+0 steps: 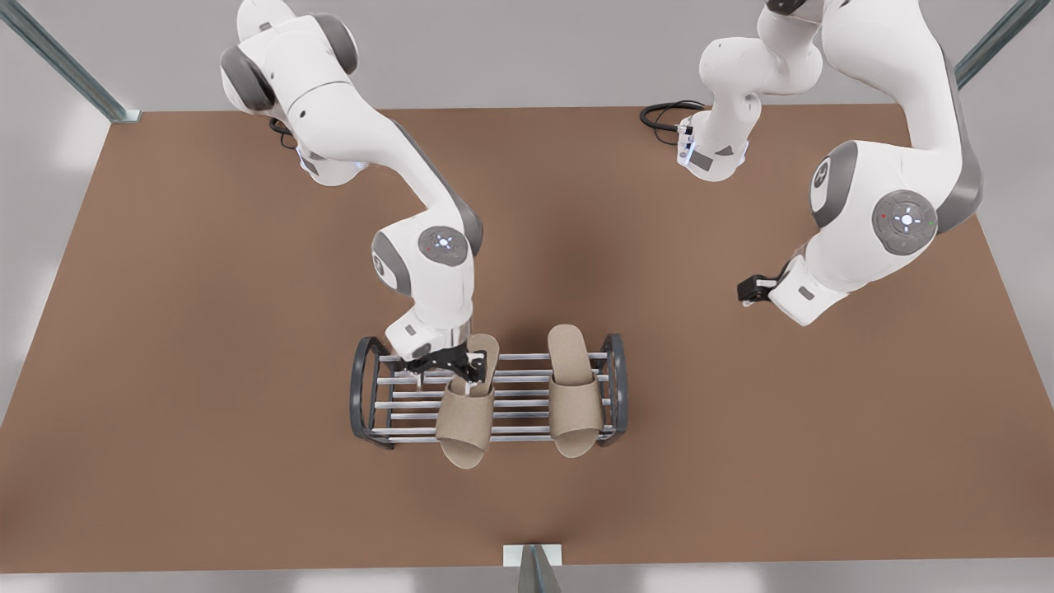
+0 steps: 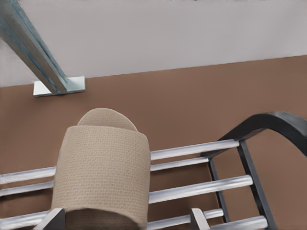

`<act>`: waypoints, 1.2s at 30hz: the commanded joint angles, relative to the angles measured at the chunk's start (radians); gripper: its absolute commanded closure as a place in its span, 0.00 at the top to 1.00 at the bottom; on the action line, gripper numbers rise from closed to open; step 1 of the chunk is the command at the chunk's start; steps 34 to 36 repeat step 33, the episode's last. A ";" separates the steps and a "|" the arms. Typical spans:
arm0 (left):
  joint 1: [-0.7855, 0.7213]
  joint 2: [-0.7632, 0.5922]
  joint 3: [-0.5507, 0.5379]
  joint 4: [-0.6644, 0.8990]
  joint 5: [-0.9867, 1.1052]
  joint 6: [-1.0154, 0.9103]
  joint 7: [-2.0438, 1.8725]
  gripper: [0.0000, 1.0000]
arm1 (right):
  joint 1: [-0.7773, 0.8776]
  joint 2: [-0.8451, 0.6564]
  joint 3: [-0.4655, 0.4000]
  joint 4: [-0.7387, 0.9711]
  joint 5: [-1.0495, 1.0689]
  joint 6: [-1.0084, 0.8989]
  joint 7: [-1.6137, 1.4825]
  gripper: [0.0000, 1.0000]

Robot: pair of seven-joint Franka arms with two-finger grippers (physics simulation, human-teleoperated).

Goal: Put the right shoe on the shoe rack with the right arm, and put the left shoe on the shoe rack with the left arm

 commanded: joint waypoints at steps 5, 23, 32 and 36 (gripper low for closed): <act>-0.003 -0.001 0.000 0.001 0.000 0.003 -0.028 1.00 | 0.001 -0.109 0.110 0.017 0.020 -0.116 0.058 1.00; -0.005 0.001 0.000 0.001 0.000 -0.002 -0.030 1.00 | -0.672 -0.345 0.247 0.230 0.239 -0.825 -0.856 1.00; -0.003 0.001 0.001 0.001 0.002 -0.002 -0.030 1.00 | -0.560 -0.253 0.175 0.230 0.253 -0.747 -0.855 1.00; -0.003 0.001 0.000 0.001 0.002 -0.002 -0.030 1.00 | -0.559 -0.255 0.176 0.230 0.253 -0.747 -0.856 1.00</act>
